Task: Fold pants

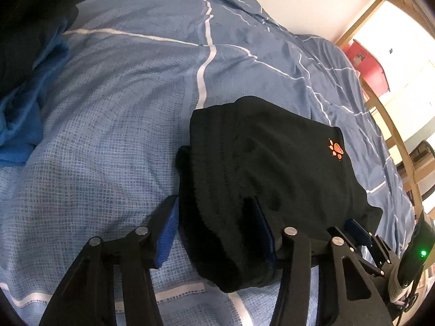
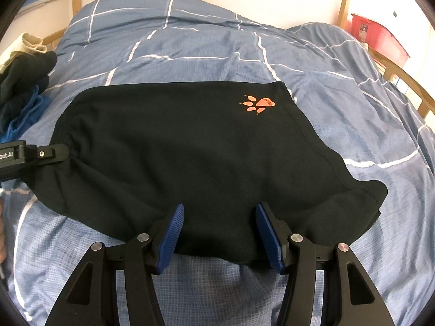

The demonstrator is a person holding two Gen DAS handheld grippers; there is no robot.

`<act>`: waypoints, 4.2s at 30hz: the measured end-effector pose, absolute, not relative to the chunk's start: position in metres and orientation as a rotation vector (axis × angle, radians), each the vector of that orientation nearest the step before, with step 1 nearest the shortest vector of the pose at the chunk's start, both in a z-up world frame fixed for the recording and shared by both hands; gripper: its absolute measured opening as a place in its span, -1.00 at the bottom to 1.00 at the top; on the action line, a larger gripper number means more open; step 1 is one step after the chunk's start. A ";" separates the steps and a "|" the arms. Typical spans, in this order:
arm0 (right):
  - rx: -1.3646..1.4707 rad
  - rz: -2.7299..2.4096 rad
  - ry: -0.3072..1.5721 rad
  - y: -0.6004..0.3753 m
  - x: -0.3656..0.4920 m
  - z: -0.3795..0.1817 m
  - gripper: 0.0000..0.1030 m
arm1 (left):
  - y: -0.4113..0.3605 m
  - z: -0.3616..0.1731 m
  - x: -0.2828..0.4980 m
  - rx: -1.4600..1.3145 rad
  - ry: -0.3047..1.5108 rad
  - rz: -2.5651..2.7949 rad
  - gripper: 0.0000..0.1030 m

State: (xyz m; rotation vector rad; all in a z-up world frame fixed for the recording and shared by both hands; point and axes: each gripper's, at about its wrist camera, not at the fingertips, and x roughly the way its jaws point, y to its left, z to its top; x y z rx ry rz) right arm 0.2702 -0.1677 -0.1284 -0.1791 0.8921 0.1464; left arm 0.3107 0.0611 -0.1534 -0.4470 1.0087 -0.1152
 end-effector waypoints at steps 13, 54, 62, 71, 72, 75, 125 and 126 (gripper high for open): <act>-0.160 0.154 0.894 -0.172 0.271 -0.131 0.09 | 0.072 -0.158 0.308 -0.511 1.022 -0.163 -0.29; 0.047 0.126 0.721 -0.257 0.288 -0.077 0.09 | -0.132 -0.066 0.379 -0.130 0.988 -0.307 -0.68; 0.189 0.055 0.754 -0.300 0.298 -0.087 0.09 | -0.155 -0.059 0.376 -0.173 0.944 -0.411 0.04; 0.116 0.049 0.720 -0.295 0.288 -0.075 0.08 | -0.125 -0.078 0.310 -0.010 0.826 -0.267 0.05; 0.106 0.065 0.706 -0.292 0.286 -0.070 0.08 | -0.121 -0.086 0.303 -0.023 0.809 -0.250 0.05; 0.103 0.144 0.668 -0.285 0.282 -0.056 0.08 | -0.117 -0.102 0.295 -0.047 0.800 -0.271 0.05; 0.191 0.309 0.791 -0.282 0.375 -0.076 -0.80 | -0.124 -0.135 0.296 -0.033 0.827 -0.295 0.14; 0.198 0.303 0.804 -0.286 0.377 -0.078 -0.80 | -0.125 -0.135 0.296 -0.027 0.829 -0.292 0.15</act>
